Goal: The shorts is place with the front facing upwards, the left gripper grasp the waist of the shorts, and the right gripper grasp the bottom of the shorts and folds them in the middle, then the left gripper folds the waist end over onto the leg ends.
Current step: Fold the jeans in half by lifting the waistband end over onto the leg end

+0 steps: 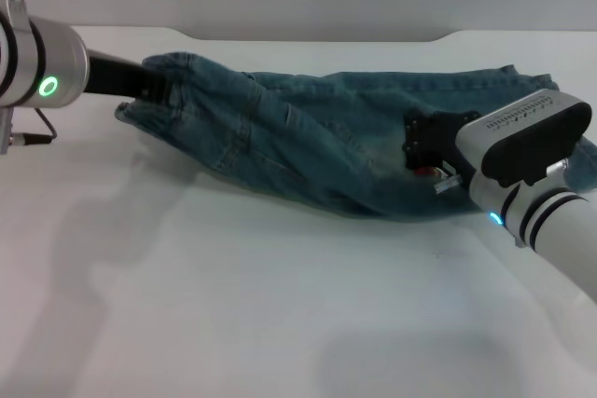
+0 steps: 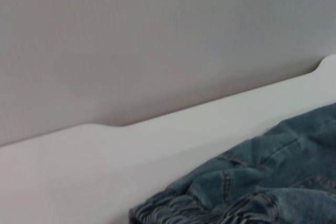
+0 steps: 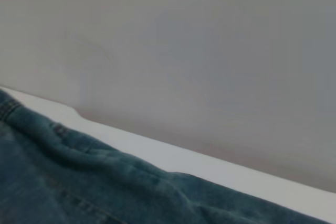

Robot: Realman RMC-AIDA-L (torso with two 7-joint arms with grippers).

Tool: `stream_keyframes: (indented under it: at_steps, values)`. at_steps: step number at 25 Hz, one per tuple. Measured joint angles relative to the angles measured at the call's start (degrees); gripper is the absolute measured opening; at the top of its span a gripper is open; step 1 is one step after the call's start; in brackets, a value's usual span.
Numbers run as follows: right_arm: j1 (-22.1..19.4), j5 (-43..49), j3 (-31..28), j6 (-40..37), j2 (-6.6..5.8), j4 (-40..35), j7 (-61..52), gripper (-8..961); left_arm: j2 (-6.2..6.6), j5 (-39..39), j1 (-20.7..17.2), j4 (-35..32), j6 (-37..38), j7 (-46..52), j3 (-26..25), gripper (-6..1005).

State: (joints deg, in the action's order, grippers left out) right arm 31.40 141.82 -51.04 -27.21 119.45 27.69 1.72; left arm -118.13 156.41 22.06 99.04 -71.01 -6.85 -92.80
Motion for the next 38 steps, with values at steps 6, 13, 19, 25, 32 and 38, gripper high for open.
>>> stream_keyframes:
  at_steps: [6,13,19,25,32,38]
  values:
    - [1.7,0.0,3.0,0.4,-0.01,-0.5,-4.1,0,0.01,-0.1,-0.1,3.7,0.0,0.0,0.2,60]
    - [2.5,-0.1,5.2,0.6,0.05,-0.6,-6.5,0,0.01,-0.1,0.3,4.7,0.0,0.0,0.3,61]
    - [3.8,-0.1,8.2,0.7,0.10,-0.7,-9.7,0,0.01,-0.2,0.3,4.9,1.2,0.0,0.9,61]
    - [6.0,-0.1,12.2,1.8,0.17,-1.2,-15.0,0,0.01,-1.0,0.0,5.6,2.4,-0.4,1.1,58]
    - [6.3,-0.1,13.1,2.6,0.25,-1.1,-15.6,0,0.07,-2.3,-0.2,7.9,3.8,-0.7,1.5,58]
    - [8.0,-0.1,15.9,2.7,0.35,-1.0,-18.7,0,0.09,-2.4,-0.1,9.6,3.9,-0.7,2.2,59]
